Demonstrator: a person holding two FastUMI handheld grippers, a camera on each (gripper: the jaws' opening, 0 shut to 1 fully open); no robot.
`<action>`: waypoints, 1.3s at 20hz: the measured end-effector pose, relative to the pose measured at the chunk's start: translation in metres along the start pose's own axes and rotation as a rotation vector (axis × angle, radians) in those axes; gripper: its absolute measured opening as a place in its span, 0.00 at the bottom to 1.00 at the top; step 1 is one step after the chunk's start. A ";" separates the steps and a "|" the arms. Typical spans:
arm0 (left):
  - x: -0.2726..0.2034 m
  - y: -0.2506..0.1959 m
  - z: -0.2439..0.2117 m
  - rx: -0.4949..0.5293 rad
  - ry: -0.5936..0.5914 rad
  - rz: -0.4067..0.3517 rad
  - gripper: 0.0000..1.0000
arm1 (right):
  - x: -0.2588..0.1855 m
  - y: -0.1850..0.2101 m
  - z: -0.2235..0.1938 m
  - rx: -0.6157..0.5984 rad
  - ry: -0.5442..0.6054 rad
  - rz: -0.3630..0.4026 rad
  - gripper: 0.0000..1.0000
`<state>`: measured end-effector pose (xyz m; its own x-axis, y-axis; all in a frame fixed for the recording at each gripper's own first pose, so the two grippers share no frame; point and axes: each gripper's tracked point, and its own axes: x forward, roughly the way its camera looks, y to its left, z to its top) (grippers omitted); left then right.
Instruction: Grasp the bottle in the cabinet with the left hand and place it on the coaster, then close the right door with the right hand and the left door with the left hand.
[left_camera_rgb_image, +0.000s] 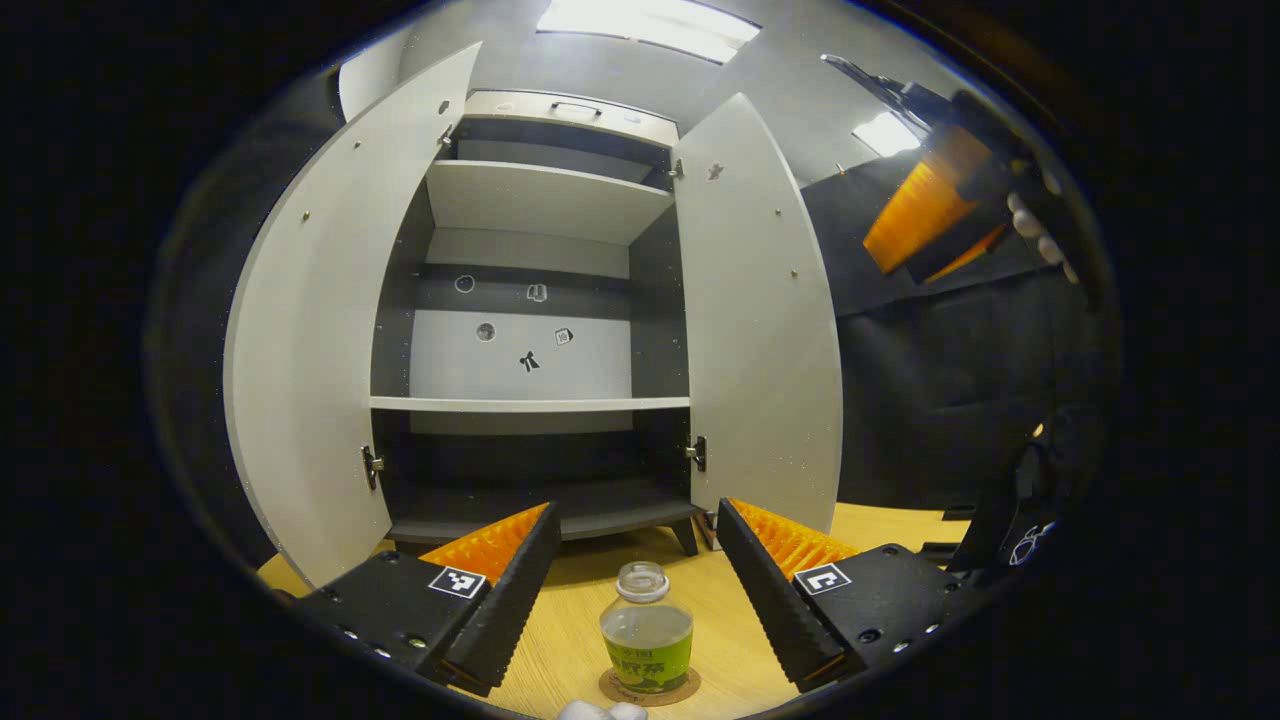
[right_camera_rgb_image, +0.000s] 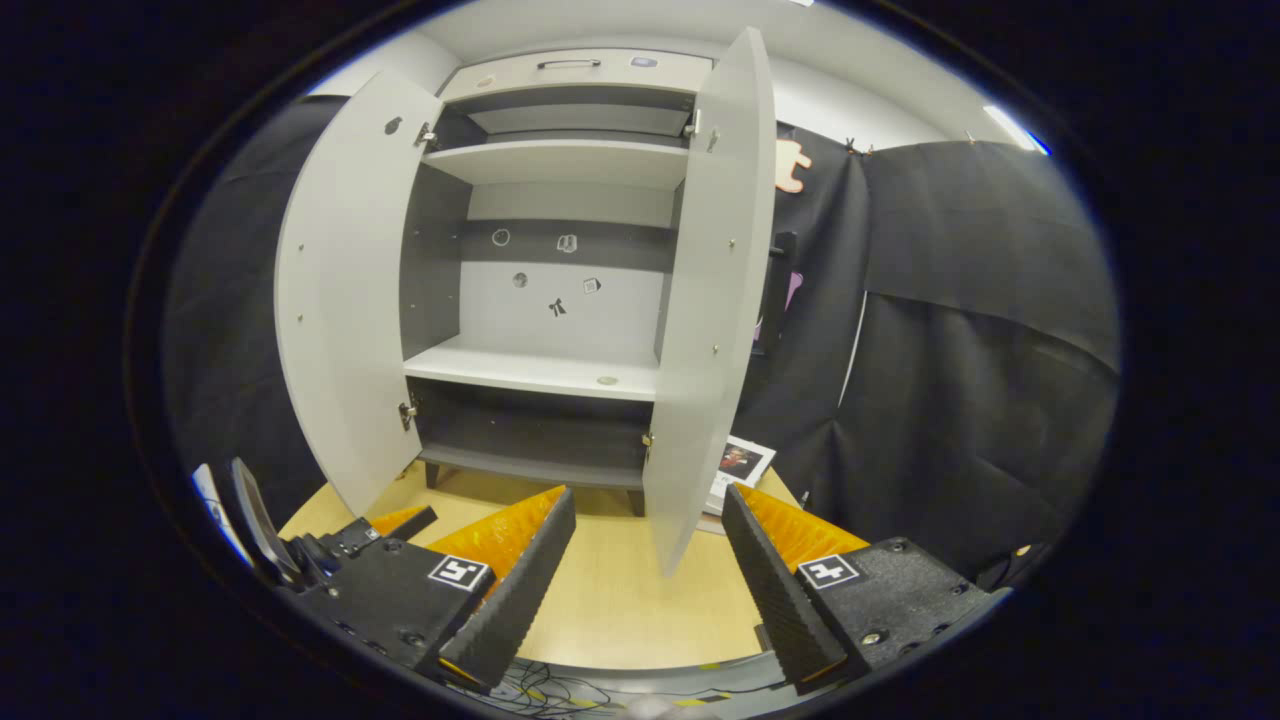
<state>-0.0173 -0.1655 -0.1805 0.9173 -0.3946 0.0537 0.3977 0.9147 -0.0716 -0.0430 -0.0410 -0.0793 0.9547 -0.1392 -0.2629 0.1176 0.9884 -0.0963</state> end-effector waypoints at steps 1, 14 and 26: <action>-0.001 0.004 0.013 -0.004 -0.003 0.017 0.96 | 0.000 -0.003 -0.001 0.010 -0.006 -0.002 0.98; -0.046 0.100 0.152 0.040 0.058 0.253 0.96 | 0.039 -0.106 0.037 0.127 -0.153 -0.115 0.96; -0.076 0.087 0.156 0.023 0.168 0.583 0.96 | 0.139 -0.205 0.124 0.192 -0.227 0.037 0.97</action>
<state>-0.0553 -0.0420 -0.0359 0.9753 0.1659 -0.1460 -0.1706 0.9851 -0.0202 0.0997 -0.2556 0.0225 0.9935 -0.1068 -0.0397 0.1102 0.9890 0.0989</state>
